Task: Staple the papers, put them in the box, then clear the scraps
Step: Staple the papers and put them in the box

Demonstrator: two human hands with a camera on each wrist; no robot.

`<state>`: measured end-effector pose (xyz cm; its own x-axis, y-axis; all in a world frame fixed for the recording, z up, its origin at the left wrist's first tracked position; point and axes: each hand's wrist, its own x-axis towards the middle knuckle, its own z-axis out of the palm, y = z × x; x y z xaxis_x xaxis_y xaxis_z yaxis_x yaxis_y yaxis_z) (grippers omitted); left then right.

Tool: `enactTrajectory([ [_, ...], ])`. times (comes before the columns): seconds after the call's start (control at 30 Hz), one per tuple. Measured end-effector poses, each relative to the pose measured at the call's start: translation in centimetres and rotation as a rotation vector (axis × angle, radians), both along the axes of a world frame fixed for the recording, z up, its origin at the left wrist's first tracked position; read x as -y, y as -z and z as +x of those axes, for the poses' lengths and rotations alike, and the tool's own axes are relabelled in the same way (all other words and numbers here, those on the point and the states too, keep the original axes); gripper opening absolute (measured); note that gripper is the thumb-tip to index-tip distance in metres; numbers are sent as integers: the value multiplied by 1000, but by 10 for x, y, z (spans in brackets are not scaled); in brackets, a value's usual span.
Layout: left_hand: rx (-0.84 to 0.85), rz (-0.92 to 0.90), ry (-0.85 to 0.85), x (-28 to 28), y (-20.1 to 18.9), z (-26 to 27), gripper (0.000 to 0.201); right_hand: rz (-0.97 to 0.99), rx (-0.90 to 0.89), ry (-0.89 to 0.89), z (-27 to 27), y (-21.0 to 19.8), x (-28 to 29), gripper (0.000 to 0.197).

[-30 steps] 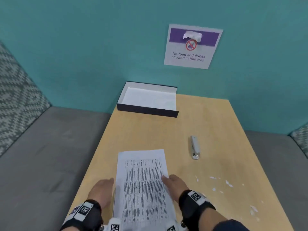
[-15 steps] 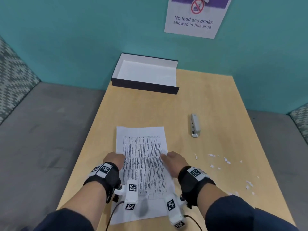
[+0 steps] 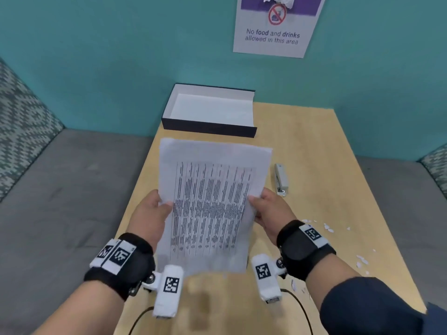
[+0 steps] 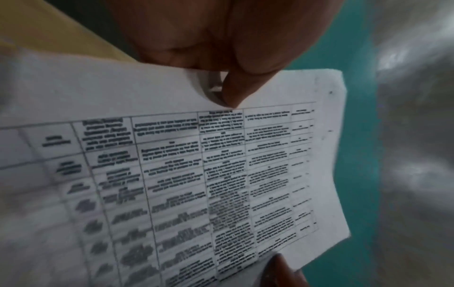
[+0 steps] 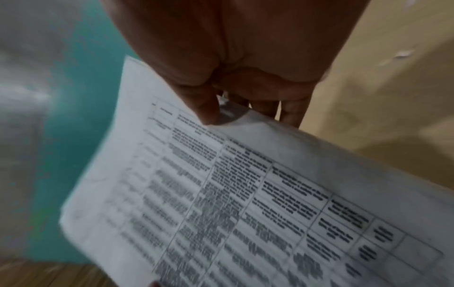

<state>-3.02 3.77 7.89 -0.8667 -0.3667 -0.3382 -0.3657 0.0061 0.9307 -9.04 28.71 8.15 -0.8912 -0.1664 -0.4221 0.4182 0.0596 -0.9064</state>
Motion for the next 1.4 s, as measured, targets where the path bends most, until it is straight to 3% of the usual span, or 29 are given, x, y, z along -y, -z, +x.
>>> enactTrajectory([
  [0.23,-249,185,-93,-20,-33,-1,30,-40,-302,53,12,-45,3,22],
  [0.47,-272,188,-192,-30,-36,4,34,-35,-250,52,23,-30,-1,36],
  [0.77,-303,203,-173,-44,-44,8,34,-127,-223,-1,21,-22,0,40],
  [0.93,-245,114,-148,-37,-39,1,27,-56,-164,-2,12,-7,-5,47],
  [1.03,-230,12,-123,-29,-38,-5,22,106,-134,-32,-4,2,-16,41],
  [1.13,-227,-38,-140,-23,-40,-13,21,333,-120,104,-38,4,-30,28],
  [1.2,-213,-63,-136,-22,-42,-18,23,537,-118,134,-69,11,-41,31],
  [1.3,-192,-106,-120,-21,-46,-24,14,814,-66,78,-114,26,-55,42],
  [1.4,-161,-145,-102,-20,-46,-28,13,1009,41,-45,-139,41,-60,33],
])
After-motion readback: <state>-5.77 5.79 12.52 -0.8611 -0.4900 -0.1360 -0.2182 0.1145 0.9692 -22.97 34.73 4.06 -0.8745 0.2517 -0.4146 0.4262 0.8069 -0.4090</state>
